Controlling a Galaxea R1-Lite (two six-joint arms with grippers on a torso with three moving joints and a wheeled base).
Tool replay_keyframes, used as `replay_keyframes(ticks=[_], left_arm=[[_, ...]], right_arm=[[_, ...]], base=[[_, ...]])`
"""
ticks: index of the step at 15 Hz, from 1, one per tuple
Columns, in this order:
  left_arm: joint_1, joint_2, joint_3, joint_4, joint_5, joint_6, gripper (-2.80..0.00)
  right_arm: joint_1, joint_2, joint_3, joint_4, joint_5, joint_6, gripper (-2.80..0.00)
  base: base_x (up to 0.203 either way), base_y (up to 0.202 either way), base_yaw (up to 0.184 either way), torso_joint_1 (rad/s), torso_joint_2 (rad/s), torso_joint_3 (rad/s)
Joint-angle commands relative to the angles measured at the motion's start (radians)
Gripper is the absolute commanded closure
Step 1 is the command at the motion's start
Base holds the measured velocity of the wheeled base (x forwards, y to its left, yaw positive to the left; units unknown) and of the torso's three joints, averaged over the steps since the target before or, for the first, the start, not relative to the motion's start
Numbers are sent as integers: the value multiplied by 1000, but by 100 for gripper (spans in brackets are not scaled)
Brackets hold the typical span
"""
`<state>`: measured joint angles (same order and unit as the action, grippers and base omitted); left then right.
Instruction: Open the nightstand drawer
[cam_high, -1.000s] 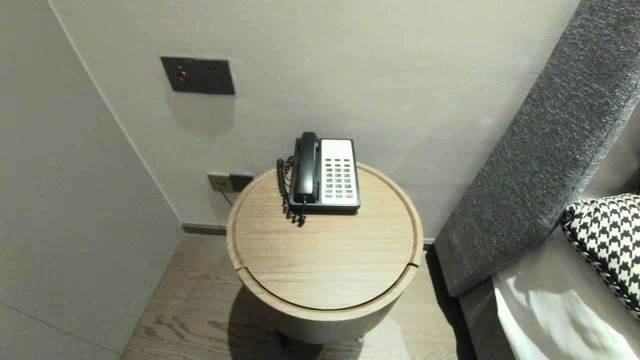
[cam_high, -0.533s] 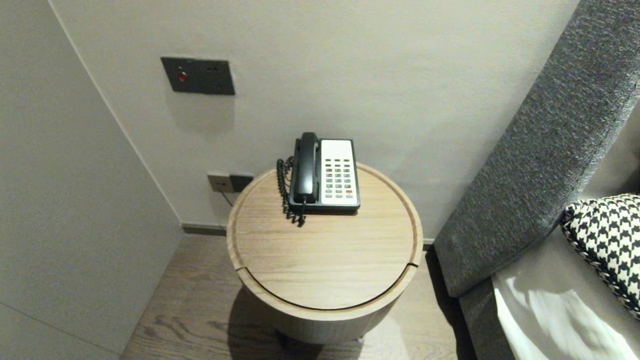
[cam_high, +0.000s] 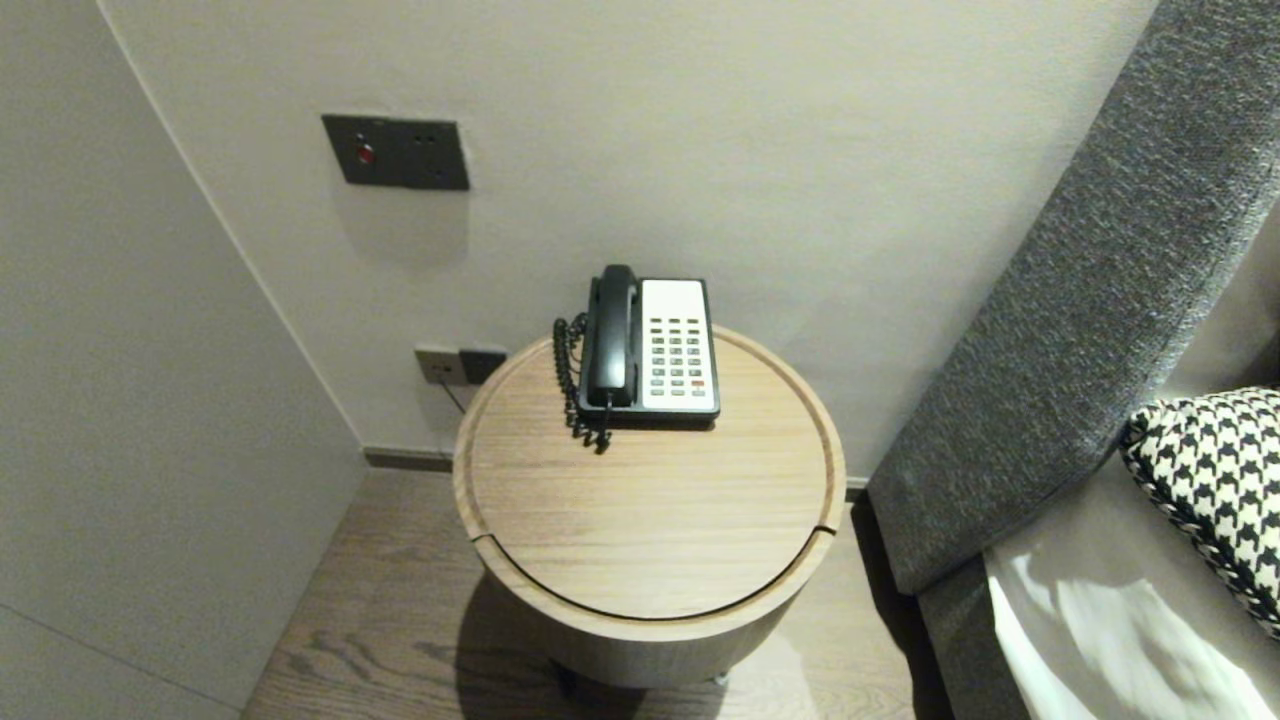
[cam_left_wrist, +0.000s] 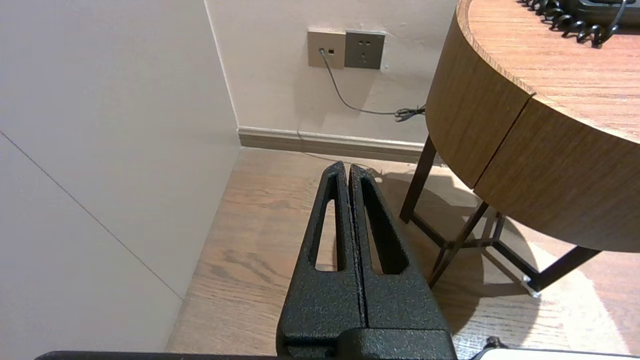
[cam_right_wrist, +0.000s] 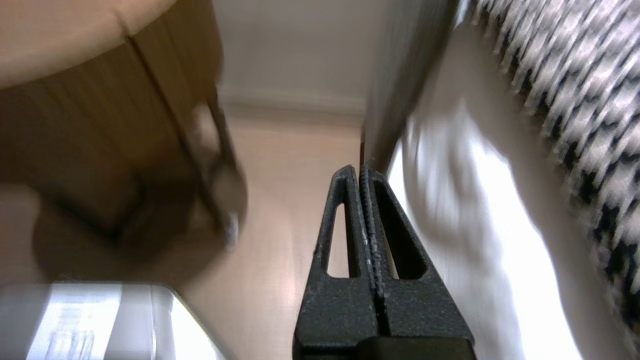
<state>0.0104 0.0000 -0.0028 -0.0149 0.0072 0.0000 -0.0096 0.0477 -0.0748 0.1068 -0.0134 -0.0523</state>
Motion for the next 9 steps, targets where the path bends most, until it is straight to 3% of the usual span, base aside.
replay_keyframes(ticks=[1,5,9], left_arm=[[0,-2,0,0,1,0,0],[0,-2,0,0,1,0,0],[0,-2,0,0,2,0,0]], right_arm=[[-1,-48,32,-2,4,6,0],[-1,-47,102,-209,2,-2,0],[-1,-46,115,-205,-7,48,0]], base=[[0,0,0,0,0,0],[0,0,0,0,0,0],[0,0,0,0,0,0]])
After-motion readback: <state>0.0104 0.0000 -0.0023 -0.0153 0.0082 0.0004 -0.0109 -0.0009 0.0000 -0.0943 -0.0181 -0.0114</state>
